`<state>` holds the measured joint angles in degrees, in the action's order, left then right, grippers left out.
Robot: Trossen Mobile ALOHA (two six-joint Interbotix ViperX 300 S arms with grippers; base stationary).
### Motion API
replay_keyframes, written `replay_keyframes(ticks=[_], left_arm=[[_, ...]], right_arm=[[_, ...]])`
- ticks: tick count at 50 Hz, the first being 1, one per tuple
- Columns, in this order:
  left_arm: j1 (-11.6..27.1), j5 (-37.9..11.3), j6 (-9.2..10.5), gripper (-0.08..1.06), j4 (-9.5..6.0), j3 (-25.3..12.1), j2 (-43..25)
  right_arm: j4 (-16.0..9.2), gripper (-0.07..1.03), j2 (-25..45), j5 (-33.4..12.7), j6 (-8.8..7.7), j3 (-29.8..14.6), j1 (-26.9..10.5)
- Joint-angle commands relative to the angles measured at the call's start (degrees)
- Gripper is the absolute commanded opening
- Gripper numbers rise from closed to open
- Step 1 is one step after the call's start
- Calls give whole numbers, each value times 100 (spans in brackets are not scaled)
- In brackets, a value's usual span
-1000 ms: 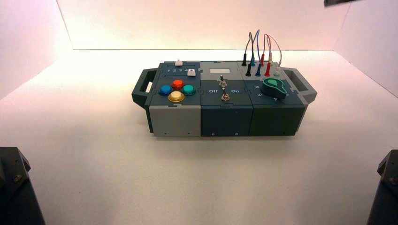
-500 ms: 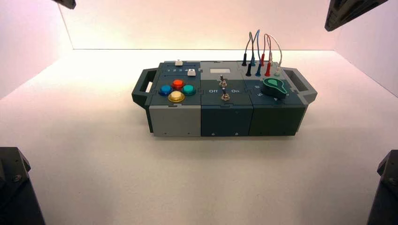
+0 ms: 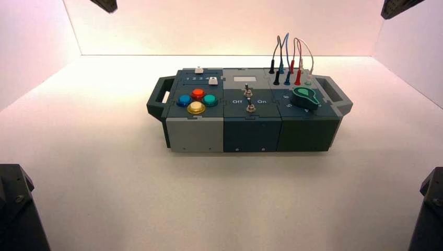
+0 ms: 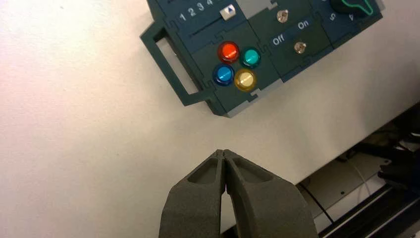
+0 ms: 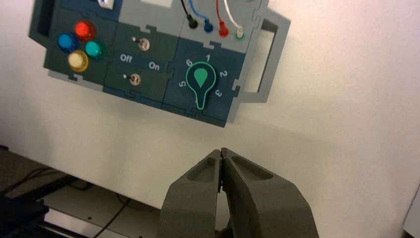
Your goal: Turn the knob to position 2.
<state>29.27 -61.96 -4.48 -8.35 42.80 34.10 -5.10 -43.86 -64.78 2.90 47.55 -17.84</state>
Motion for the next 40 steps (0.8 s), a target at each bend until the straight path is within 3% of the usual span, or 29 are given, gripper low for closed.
replay_keyframes(ticks=[1, 6, 16, 18, 22, 31, 40], left_arm=[[26, 79, -26, -3, -26, -79, -97], [158, 246, -62, -3, -26, -35, -185], [835, 686, -308, -3, -26, -229, -747], [1169, 817, -343, -3, -26, -396, -1160], [1521, 923, -396, -3, -26, -589, -1582], [2162, 967, -598, -3, -26, -1178, -2505], [2584, 958, -738, -3, -26, -1837, -3138]], right_arm=[[-44, -2, -9, 35, 26, -9, 35], [-105, -2, -62, 88, 70, 176, 35], [-167, -2, -211, 360, 105, 387, 35], [-123, -2, -396, 519, 193, 466, 132], [-97, -2, -606, 598, 211, 510, 352], [-70, -2, -1063, 650, 176, 501, 976], [0, -2, -1090, 659, 132, 483, 1204]])
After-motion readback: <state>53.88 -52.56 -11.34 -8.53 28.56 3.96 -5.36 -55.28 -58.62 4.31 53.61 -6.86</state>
